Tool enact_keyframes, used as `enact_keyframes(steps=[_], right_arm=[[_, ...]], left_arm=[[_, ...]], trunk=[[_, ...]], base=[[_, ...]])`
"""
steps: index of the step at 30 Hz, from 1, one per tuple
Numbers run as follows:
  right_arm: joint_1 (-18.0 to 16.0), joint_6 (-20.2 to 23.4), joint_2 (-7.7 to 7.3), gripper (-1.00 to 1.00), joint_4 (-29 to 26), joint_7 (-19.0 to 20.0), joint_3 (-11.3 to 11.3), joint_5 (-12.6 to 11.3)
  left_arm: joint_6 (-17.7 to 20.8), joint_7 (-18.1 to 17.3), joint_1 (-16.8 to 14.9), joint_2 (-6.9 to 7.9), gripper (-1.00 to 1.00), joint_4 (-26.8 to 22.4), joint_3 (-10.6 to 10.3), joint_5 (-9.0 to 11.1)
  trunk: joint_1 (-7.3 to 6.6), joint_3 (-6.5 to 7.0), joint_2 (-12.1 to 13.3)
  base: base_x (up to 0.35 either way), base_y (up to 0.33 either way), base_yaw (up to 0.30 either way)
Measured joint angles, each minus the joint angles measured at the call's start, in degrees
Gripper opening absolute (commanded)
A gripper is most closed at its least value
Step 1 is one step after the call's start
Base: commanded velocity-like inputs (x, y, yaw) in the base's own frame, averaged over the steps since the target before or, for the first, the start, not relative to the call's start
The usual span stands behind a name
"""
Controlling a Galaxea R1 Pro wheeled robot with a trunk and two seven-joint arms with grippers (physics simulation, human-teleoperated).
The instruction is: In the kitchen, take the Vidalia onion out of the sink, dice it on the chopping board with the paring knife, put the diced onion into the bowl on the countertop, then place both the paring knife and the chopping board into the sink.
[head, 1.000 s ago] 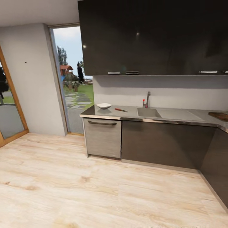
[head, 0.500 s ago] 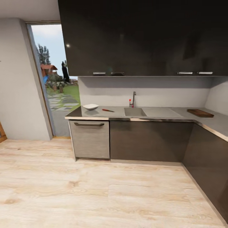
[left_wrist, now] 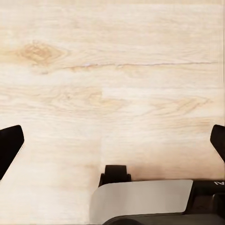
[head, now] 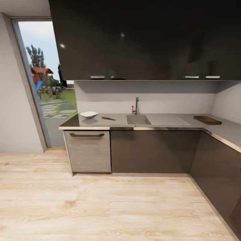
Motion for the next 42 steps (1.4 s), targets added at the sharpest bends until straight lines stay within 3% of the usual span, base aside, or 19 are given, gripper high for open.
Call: enact_keyframes(steps=[42], right_arm=[[-0.01, 0.0, -0.07, 1.0, 0.0, 0.01, 0.0, 0.0]], left_arm=[[0.0, 0.0, 0.0, 0.02, 1.0, 0.09, 0.0, 0.0]], trunk=[[0.0, 0.0, 0.0]], base=[[0.343, 0.005, -0.285]])
